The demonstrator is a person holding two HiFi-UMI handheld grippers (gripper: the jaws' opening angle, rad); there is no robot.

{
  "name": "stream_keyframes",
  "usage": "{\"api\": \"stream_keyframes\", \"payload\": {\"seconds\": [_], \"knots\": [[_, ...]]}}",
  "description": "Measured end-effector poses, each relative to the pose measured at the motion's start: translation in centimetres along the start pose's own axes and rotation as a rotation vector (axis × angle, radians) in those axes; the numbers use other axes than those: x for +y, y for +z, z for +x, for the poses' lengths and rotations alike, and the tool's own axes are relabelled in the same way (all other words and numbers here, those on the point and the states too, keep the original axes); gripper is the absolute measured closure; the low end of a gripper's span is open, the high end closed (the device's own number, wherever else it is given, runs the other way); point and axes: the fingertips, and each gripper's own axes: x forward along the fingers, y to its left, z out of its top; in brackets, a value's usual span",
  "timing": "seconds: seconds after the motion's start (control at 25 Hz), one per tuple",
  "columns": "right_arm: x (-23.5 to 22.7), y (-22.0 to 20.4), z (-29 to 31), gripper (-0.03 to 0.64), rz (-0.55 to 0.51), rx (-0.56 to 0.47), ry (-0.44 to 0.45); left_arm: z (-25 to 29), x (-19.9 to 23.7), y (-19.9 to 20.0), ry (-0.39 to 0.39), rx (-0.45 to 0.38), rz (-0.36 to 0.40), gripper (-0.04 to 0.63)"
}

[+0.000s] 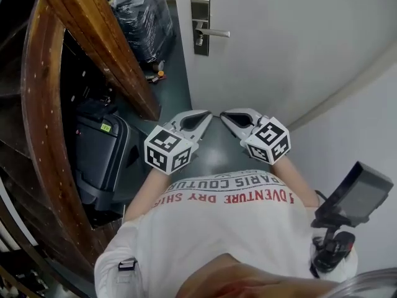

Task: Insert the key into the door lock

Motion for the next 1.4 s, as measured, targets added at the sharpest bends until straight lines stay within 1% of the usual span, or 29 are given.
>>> {"api": "stream_keyframes", "payload": {"seconds": [0.08,0.2,0.28,0.36,0.48,0.64,0.76,0.84,0.92,1.04,1.2,1.4], "knots": [[2.1,-0.4,-0.8,0.615,-0.005,-0.015,0.028,-1.3,-1.7,-0.9,0.021,0.0,0.011,0.595],[6.0,-2.3,-3.1,0.615,-0.029,-0.045,0.064,-3.1,-5.0,-3.6,0.058,-0.002,0.021,0.595],[8.5,-4.0,-5.7,0.615,-0.035,-0.052,0.06,-4.3,-8.1,-5.5,0.061,-0.003,0.012,0.595],[11.1,-6.1,-9.1,0.615,-0.01,-0.057,0.041,-5.1,-12.0,-7.5,0.041,0.002,0.001,0.595],[16.3,-10.5,-14.9,0.615,0.047,-0.072,0.018,-6.6,-19.5,-11.2,0.013,0.025,0.001,0.595],[24.2,-16.6,-23.6,0.615,0.093,-0.066,-0.017,-9.4,-31.5,-15.5,-0.036,0.06,-0.003,0.595],[29.4,-19.0,-30.2,0.615,0.093,-0.073,-0.044,-11.6,-40.1,-17.6,-0.068,0.088,0.029,0.595],[32.4,-20.1,-33.8,0.615,0.099,-0.086,-0.061,-13.2,-44.8,-18.5,-0.072,0.087,0.045,0.595],[35.3,-21.0,-36.7,0.615,0.103,-0.09,-0.064,-14.9,-48.7,-19.2,-0.076,0.078,0.04,0.595],[38.6,-21.2,-39.8,0.615,0.092,-0.088,-0.064,-17.2,-52.7,-19.5,-0.07,0.074,0.037,0.595],[41.2,-20.9,-42.1,0.615,0.08,-0.091,-0.065,-19.3,-55.9,-19.6,-0.04,0.074,0.056,0.595],[43.2,-21.1,-42.7,0.615,0.048,-0.084,-0.057,-21.0,-57.2,-20.2,-0.015,0.076,0.054,0.595]]}}
